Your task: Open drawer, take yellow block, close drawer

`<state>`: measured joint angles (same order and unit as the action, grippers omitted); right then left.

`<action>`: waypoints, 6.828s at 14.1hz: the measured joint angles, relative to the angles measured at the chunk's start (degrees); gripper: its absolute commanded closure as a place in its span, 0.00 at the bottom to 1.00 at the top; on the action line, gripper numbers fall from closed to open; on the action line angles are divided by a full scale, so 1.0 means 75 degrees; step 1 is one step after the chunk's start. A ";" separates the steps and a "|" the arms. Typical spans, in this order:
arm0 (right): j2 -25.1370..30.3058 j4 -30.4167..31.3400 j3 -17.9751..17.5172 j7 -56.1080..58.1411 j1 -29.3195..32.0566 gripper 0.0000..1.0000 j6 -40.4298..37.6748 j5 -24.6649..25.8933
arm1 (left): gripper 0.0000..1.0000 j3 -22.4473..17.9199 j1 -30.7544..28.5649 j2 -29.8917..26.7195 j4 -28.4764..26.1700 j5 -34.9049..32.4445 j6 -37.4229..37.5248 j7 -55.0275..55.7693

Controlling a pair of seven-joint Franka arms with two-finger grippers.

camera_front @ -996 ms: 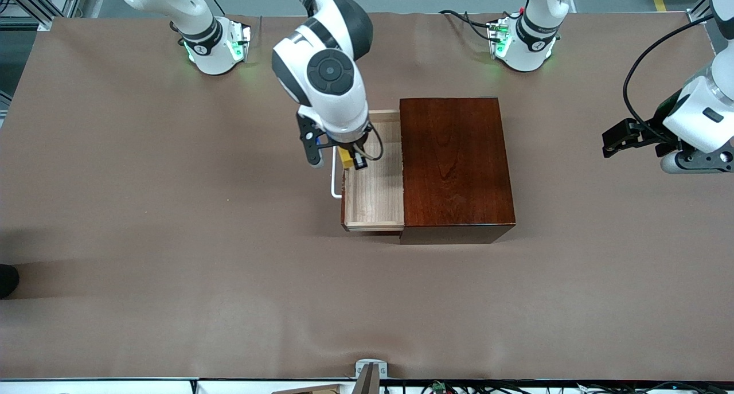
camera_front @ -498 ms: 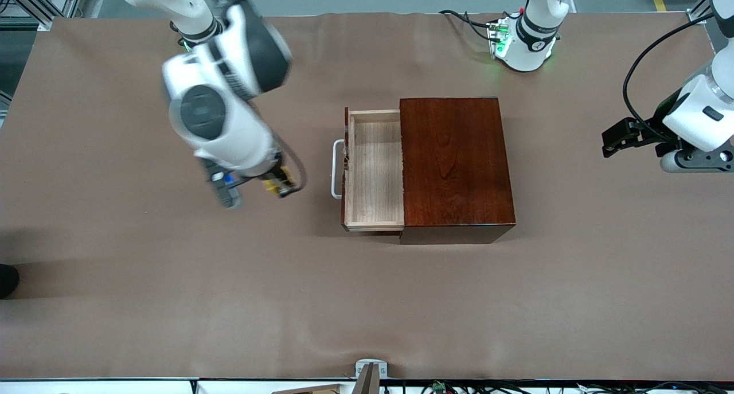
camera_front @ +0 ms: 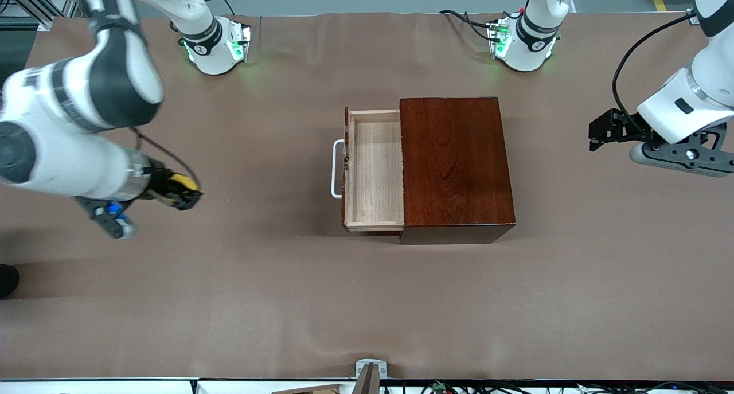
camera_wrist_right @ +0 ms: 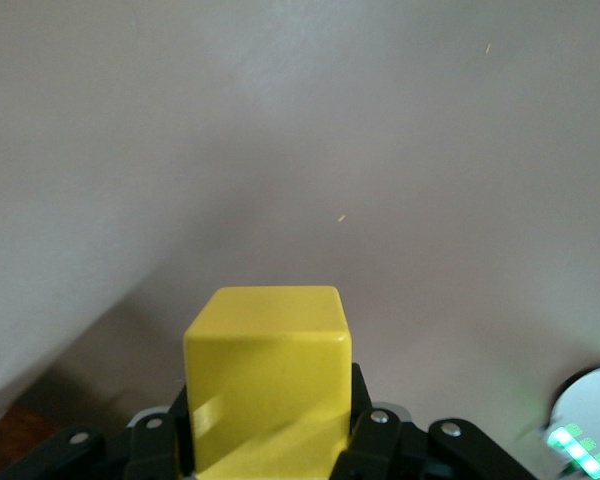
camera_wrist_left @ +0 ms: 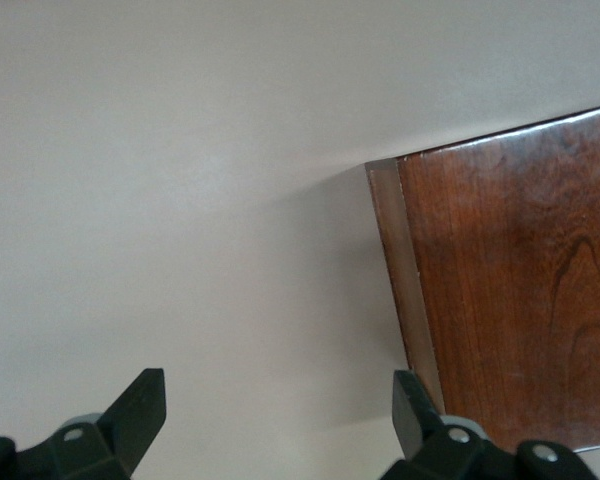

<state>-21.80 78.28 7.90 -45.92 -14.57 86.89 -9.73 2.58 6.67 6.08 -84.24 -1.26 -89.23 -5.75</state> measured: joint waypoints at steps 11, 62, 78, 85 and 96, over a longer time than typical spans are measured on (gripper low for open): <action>-0.0047 0.1815 -0.0003 0.5181 0.1682 0.94 0.1203 0.0021 | 0.00 0.3074 0.0330 0.0756 0.0379 0.0633 -0.0406 -0.0900; 0.1776 0.4605 -0.0069 0.6632 0.1750 0.00 0.3425 0.0531 | 0.00 0.0893 0.4872 0.4854 0.1870 -0.0575 -0.3144 -0.5358; 0.2793 0.2249 -0.0038 0.6634 0.1881 0.00 0.0568 0.1076 | 0.00 0.0888 0.4417 0.4763 0.1824 -0.0655 -0.2598 -0.4381; 0.3565 0.2350 -0.0058 0.6500 0.1883 0.00 0.0506 0.1283 | 0.00 0.0917 0.4569 0.4686 0.1808 -0.1108 -0.1957 -0.4393; 0.3066 0.2236 -0.0101 0.6489 0.1882 0.00 0.0721 0.1282 | 0.00 0.0907 0.4518 0.4488 0.1759 -0.1125 -0.1239 -0.4483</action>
<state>1.19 95.05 7.15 2.74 -0.46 92.29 -0.11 9.38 40.55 39.75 -71.04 -9.69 -98.52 -39.37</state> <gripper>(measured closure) 0.000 0.000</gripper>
